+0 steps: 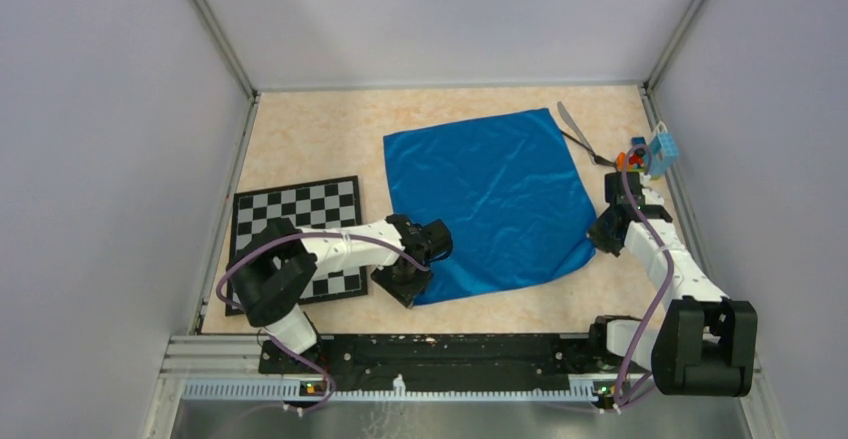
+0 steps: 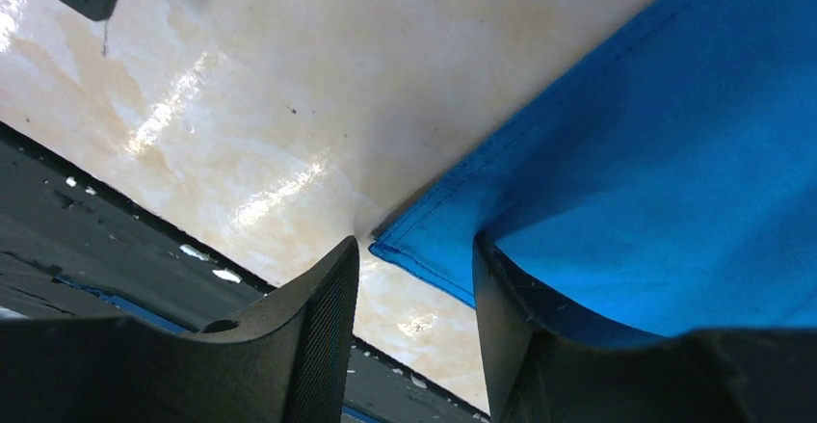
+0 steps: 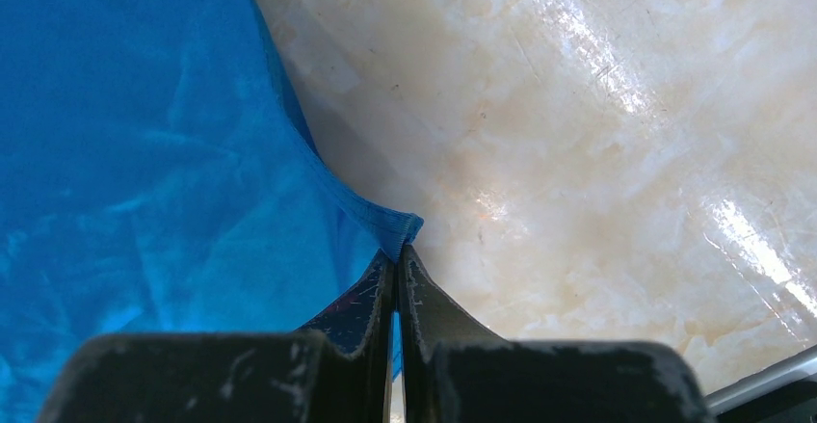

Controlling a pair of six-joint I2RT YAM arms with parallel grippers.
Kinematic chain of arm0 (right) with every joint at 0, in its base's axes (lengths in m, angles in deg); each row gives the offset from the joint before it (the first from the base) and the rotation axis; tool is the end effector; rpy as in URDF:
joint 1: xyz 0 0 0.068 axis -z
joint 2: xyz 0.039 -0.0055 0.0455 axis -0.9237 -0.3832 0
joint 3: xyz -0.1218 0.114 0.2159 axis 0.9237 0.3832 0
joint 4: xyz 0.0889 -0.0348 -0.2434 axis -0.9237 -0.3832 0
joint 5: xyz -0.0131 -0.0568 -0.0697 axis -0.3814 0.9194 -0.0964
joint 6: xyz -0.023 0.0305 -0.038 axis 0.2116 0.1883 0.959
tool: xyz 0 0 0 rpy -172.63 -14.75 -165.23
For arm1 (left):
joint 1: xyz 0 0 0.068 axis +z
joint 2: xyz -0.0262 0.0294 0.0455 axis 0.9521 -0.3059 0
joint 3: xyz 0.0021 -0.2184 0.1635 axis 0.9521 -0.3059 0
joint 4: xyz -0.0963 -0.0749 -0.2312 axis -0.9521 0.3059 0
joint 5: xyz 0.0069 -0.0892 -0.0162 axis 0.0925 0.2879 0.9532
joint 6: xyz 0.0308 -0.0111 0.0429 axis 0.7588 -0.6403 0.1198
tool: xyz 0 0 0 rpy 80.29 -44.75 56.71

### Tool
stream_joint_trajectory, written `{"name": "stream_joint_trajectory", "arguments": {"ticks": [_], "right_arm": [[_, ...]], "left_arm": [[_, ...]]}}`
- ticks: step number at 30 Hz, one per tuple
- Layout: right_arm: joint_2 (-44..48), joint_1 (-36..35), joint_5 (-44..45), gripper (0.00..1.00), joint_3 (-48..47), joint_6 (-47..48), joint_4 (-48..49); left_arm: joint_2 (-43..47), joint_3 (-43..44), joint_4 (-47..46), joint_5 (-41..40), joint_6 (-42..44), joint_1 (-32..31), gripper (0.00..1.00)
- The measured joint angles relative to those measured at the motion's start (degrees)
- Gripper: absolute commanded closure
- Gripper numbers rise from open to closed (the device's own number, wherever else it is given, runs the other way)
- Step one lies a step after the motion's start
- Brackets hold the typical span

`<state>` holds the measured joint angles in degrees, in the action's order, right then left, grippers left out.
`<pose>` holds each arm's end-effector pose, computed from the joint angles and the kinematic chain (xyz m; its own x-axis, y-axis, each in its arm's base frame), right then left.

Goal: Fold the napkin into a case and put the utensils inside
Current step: Pick up the flattened napkin from the center of the board, then fold and flatten the napkin at the center of the board.

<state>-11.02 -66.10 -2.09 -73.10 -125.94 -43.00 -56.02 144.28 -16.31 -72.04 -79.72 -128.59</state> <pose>0.2032 -0.0131 0.2003 -0.5952 0.6651 -0.4509 0.6973 0.7064 0.1215 0.1477 -0.2163 0.1597 -0.6162 -0.7805 -0.1054 -0.7861 0.6178 0.0209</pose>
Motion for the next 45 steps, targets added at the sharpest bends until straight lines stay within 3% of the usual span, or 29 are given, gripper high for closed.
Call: {"name": "stream_joint_trajectory", "arguments": {"ticks": [5, 13, 18, 27, 31, 37, 41, 45], "right_arm": [[0.0, -0.1, 0.0, 1.00, 0.0, 0.0, 0.1], [0.0, -0.1, 0.0, 1.00, 0.0, 0.0, 0.1], [0.0, -0.1, 0.0, 1.00, 0.0, 0.0, 0.1], [0.2, -0.2, 0.0, 1.00, 0.0, 0.2, 0.1], [1.8, -0.2, -4.1, 1.00, 0.2, 2.7, 1.3], [8.9, -0.4, -19.4, 1.00, 0.6, 9.1, 4.8], [15.9, -0.6, -27.3, 1.00, -4.2, 10.4, 2.2], [22.4, -0.6, -33.2, 1.00, -16.3, 11.6, -1.5]], "left_arm": [[0.0, -0.3, -0.1, 0.6, 0.0, 0.5, 0.44], [0.0, -1.1, -2.8, 2.9, -0.1, 1.2, 0.50], [2.0, -4.6, -7.7, 5.3, -2.0, 1.6, 0.59], [2.9, -7.8, -12.6, 9.7, -3.7, 3.1, 0.98], [4.7, -8.0, -12.9, 8.2, -2.6, 3.1, 1.00], [13.5, -7.6, -7.0, -5.2, 8.3, 3.4, 1.00], [29.5, -2.8, -7.7, -11.7, 22.0, 3.5, 1.00], [45.9, 1.7, -16.7, -13.0, 38.3, 3.5, 1.00]]}}
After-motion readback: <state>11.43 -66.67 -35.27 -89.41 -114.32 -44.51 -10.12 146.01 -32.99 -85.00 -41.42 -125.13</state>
